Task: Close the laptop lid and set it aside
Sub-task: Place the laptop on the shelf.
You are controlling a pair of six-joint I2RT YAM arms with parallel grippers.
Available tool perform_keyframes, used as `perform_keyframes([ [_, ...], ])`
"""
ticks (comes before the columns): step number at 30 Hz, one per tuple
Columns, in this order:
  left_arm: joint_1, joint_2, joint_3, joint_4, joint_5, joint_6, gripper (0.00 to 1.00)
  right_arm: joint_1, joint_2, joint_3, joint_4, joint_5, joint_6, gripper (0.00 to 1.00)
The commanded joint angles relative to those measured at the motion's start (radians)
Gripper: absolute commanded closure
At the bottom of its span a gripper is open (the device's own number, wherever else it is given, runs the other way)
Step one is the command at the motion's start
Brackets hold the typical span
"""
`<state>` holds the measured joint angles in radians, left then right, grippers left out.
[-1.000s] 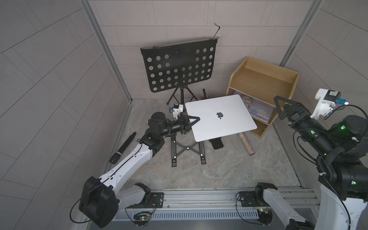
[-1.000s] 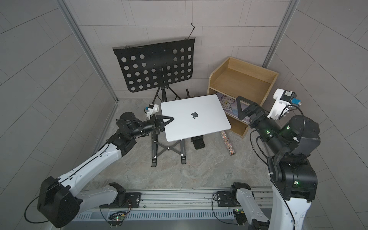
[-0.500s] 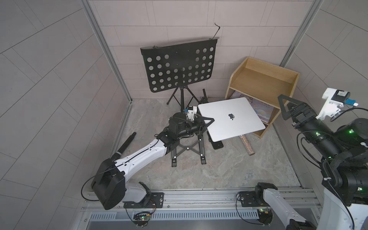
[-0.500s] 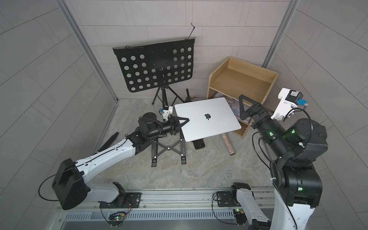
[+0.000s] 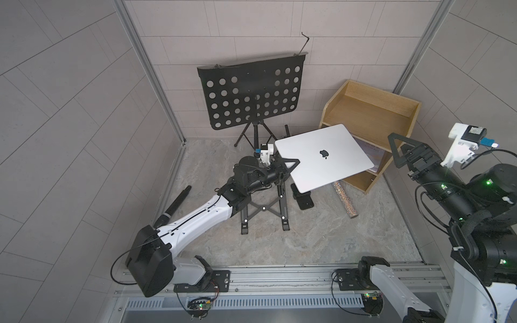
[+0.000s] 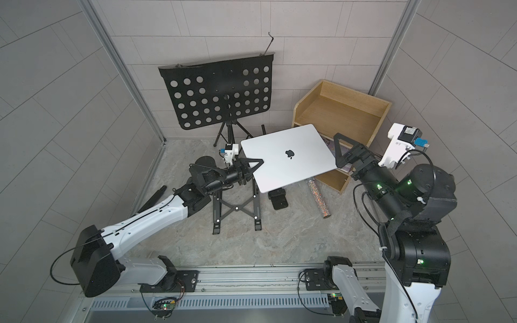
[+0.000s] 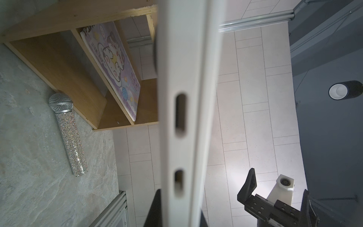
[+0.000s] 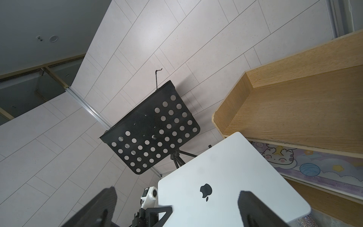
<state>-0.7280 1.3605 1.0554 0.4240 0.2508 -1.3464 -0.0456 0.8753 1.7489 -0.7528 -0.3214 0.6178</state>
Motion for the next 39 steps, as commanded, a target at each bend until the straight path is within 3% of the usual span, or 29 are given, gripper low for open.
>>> perform_keyframes([
  [1, -0.036, 0.023, 0.122, 0.208, -0.049, 0.016, 1.00, 0.006, 0.004, 0.014, 0.035, -0.002, 0.002, 0.00],
  [17, -0.133, 0.287, 0.374, 0.179, -0.323, 0.044, 1.00, 0.011, 0.012, 0.057, 0.034, -0.006, 0.014, 0.00],
  [24, -0.178, 0.386, 0.475, 0.162, -0.486, 0.018, 1.00, 0.022, 0.017, 0.058, 0.032, -0.004, 0.017, 0.00],
  [33, -0.297, 0.539, 0.682, 0.118, -0.721, 0.066, 1.00, 0.040, 0.029, 0.093, 0.029, 0.003, 0.013, 0.00],
  [39, -0.328, 0.620, 0.794, 0.091, -0.854, 0.048, 1.00, 0.069, 0.037, 0.154, -0.032, 0.078, -0.056, 0.00],
])
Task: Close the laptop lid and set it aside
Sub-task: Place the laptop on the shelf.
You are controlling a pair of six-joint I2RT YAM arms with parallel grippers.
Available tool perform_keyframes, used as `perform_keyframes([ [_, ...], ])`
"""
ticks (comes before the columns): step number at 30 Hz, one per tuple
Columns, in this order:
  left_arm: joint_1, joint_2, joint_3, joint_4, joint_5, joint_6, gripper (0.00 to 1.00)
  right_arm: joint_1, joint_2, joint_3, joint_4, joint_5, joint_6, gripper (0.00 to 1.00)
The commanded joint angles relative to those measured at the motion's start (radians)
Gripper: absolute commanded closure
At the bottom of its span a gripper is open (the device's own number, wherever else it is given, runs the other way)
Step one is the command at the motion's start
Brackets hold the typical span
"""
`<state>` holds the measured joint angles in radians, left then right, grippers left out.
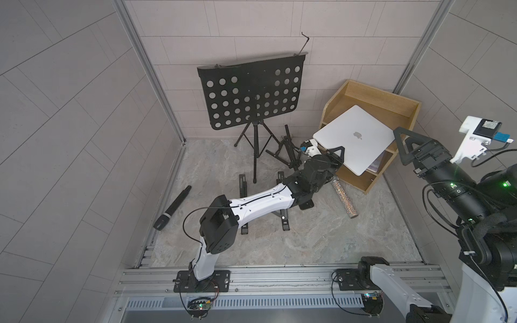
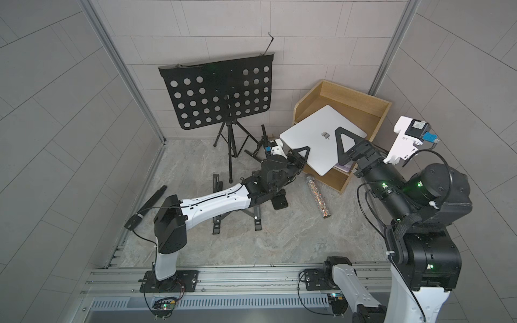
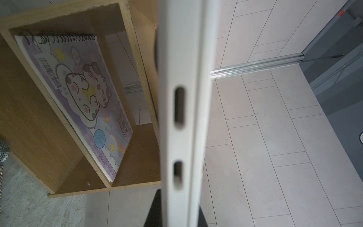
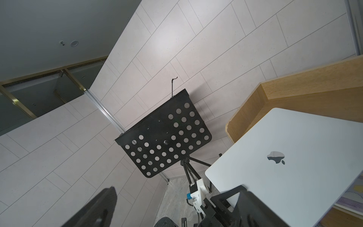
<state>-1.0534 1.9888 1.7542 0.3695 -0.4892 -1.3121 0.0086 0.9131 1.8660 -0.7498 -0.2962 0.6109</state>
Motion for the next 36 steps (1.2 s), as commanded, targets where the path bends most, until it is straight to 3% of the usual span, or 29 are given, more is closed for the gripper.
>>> perform_keyframes([
  [1, -0.003, 0.004, 0.113, 0.132, -0.128, 0.000, 1.00, 0.020, -0.003, 0.043, -0.044, 0.072, -0.062, 0.00],
  [6, -0.006, 0.109, 0.244, 0.070, -0.210, -0.083, 1.00, 0.045, -0.030, 0.035, -0.057, 0.160, -0.094, 0.00],
  [14, 0.007, 0.312, 0.577, -0.100, -0.275, -0.170, 1.00, 0.060, -0.054, 0.018, -0.059, 0.164, -0.101, 0.00],
  [20, 0.009, 0.413, 0.724, -0.174, -0.311, -0.211, 1.00, 0.068, -0.064, 0.010, -0.057, 0.169, -0.111, 0.00],
  [36, 0.043, 0.523, 0.903, -0.326, -0.216, -0.235, 1.00, 0.070, -0.088, -0.045, -0.036, 0.172, -0.099, 0.00],
])
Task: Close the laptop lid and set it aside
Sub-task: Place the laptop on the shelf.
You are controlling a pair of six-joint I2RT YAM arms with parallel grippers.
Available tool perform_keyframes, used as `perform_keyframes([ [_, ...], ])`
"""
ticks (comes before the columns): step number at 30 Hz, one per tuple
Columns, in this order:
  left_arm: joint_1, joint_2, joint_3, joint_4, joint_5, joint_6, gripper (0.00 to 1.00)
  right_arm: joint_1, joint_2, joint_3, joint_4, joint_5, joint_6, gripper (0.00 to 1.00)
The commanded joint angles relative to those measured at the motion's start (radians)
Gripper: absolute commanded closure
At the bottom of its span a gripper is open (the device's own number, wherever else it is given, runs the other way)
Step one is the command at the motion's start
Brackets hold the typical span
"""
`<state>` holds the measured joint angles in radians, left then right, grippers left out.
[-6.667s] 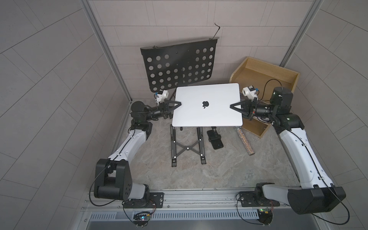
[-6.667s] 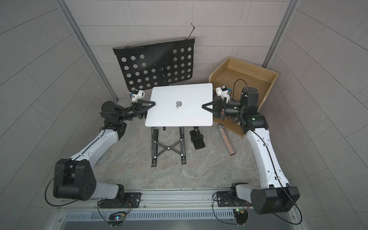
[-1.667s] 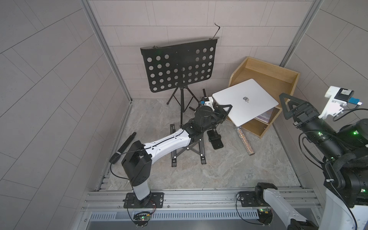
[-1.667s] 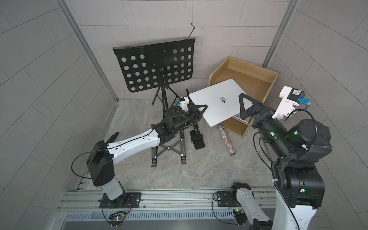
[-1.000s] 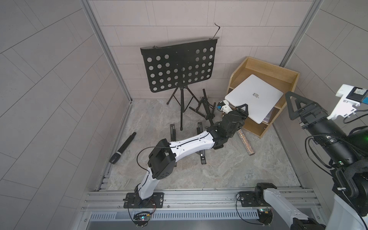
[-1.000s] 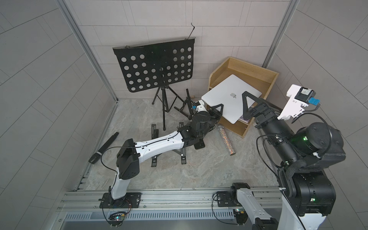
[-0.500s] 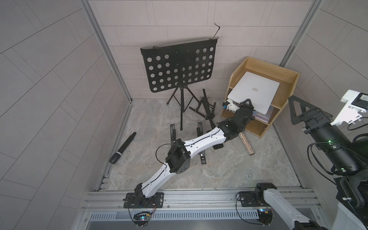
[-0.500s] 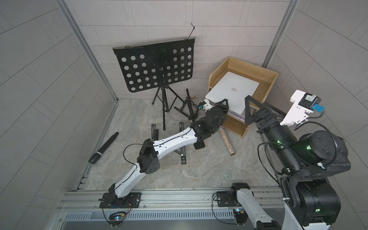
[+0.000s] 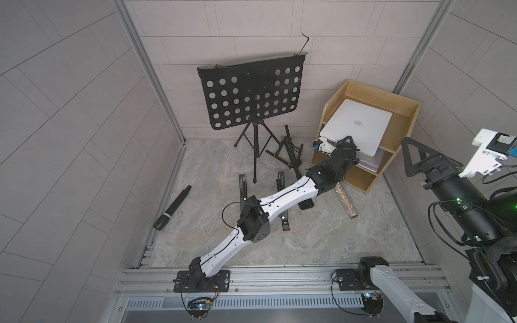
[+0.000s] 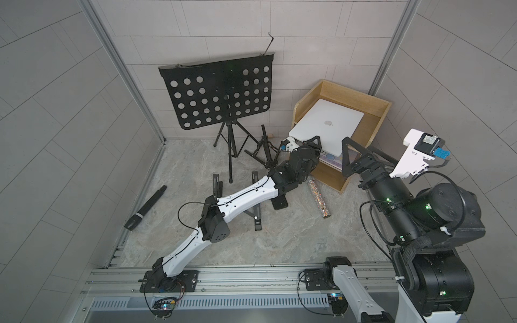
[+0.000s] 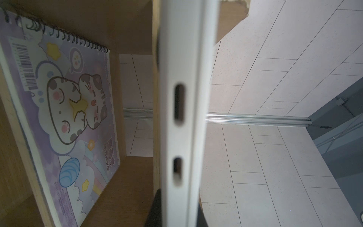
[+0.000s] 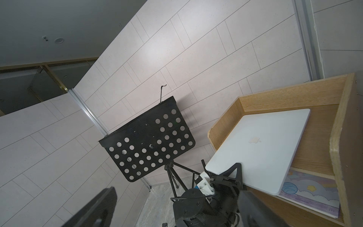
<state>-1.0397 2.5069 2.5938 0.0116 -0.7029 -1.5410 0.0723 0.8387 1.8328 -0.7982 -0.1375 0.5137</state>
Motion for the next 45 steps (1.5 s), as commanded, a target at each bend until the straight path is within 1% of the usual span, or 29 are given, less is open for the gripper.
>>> perform_keyframes([
  [1, 0.031, 0.008, 0.068, 0.029, 0.003, 0.005, 1.00, 0.006, -0.016, -0.014, 0.014, 0.013, -0.001, 0.00],
  [6, 0.042, 0.021, 0.077, 0.013, 0.021, 0.032, 1.00, 0.006, -0.028, -0.040, 0.029, 0.015, 0.013, 0.00],
  [7, 0.044, 0.028, 0.083, 0.013, 0.027, 0.035, 0.98, 0.006, -0.030, -0.042, 0.030, 0.015, 0.014, 0.00],
  [11, 0.047, 0.041, 0.092, 0.015, 0.049, 0.050, 0.89, 0.006, -0.034, -0.050, 0.031, 0.014, 0.017, 0.00],
  [14, 0.051, 0.049, 0.099, 0.017, 0.060, 0.052, 0.79, 0.006, -0.041, -0.057, 0.031, 0.015, 0.020, 0.00],
  [17, 0.057, 0.051, 0.100, 0.014, 0.077, 0.053, 0.66, 0.006, -0.046, -0.067, 0.033, 0.015, 0.022, 0.00],
  [23, 0.060, 0.031, 0.088, 0.021, 0.115, 0.072, 0.28, 0.006, -0.054, -0.078, 0.036, 0.018, 0.021, 0.00],
  [24, 0.061, 0.021, 0.078, 0.019, 0.120, 0.076, 0.23, 0.006, -0.055, -0.080, 0.036, 0.018, 0.020, 0.00],
  [28, 0.061, -0.046, -0.031, 0.046, 0.137, 0.090, 0.07, 0.006, -0.063, -0.092, 0.038, 0.022, 0.020, 0.00],
  [29, 0.061, -0.065, -0.067, 0.057, 0.140, 0.090, 0.02, 0.006, -0.064, -0.096, 0.039, 0.023, 0.020, 0.00],
  [30, 0.061, -0.084, -0.100, 0.066, 0.145, 0.090, 0.00, 0.006, -0.067, -0.098, 0.040, 0.024, 0.021, 0.00],
  [35, 0.058, -0.175, -0.259, 0.124, 0.158, 0.098, 0.00, 0.006, -0.075, -0.116, 0.045, 0.030, 0.021, 0.00],
  [41, 0.060, -0.267, -0.389, 0.192, 0.172, 0.137, 0.00, 0.006, -0.089, -0.143, 0.054, 0.035, 0.019, 0.00],
  [45, 0.062, -0.324, -0.472, 0.224, 0.193, 0.140, 0.00, 0.006, -0.097, -0.160, 0.059, 0.038, 0.017, 0.00],
])
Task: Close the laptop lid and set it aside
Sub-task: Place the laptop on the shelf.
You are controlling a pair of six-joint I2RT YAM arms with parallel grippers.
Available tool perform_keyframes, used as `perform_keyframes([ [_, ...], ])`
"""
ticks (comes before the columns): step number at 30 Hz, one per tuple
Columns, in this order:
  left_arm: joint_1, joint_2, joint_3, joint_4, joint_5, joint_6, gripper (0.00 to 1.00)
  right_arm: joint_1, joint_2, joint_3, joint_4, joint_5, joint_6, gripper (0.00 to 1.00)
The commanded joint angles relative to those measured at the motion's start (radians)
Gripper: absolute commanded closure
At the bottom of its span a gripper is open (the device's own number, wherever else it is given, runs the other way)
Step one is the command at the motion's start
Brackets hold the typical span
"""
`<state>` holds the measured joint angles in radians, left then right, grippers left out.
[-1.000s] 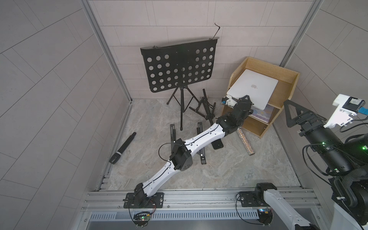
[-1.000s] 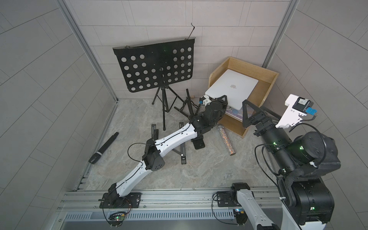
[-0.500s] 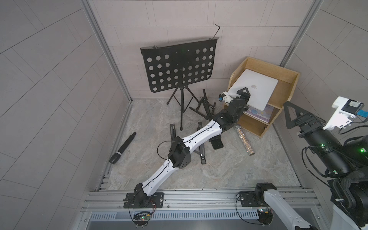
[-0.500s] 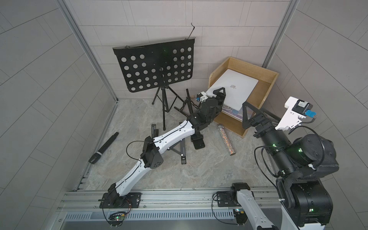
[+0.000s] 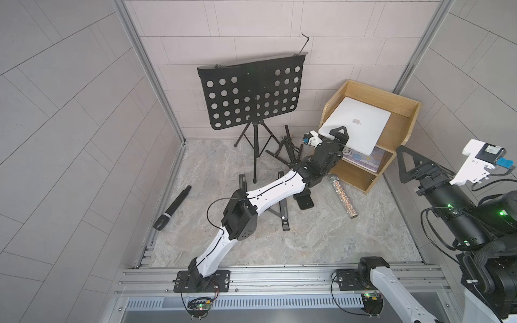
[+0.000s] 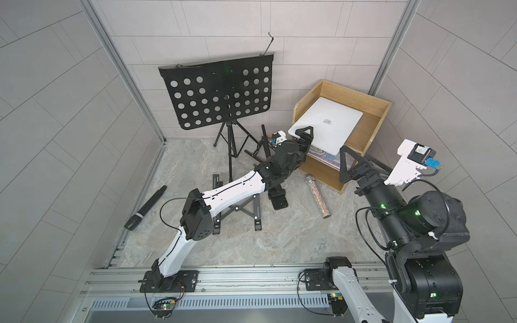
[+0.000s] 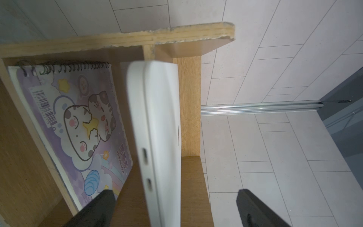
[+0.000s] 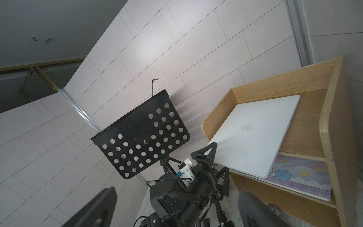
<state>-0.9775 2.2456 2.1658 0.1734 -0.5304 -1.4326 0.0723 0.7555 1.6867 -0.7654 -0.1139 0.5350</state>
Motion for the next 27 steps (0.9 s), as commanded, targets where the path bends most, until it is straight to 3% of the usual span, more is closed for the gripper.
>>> perform_keyframes([
  [1, -0.001, -0.080, -0.068, 0.067, 0.026, 0.030, 0.00, 0.006, -0.016, -0.016, 0.026, 0.014, -0.004, 0.00],
  [13, -0.003, -0.285, -0.373, 0.082, 0.047, 0.015, 0.00, 0.006, -0.056, -0.076, 0.042, 0.012, 0.003, 0.00],
  [27, -0.002, -0.571, -0.629, -0.017, 0.134, 0.180, 0.00, 0.006, -0.137, -0.197, 0.090, -0.076, -0.009, 0.00],
])
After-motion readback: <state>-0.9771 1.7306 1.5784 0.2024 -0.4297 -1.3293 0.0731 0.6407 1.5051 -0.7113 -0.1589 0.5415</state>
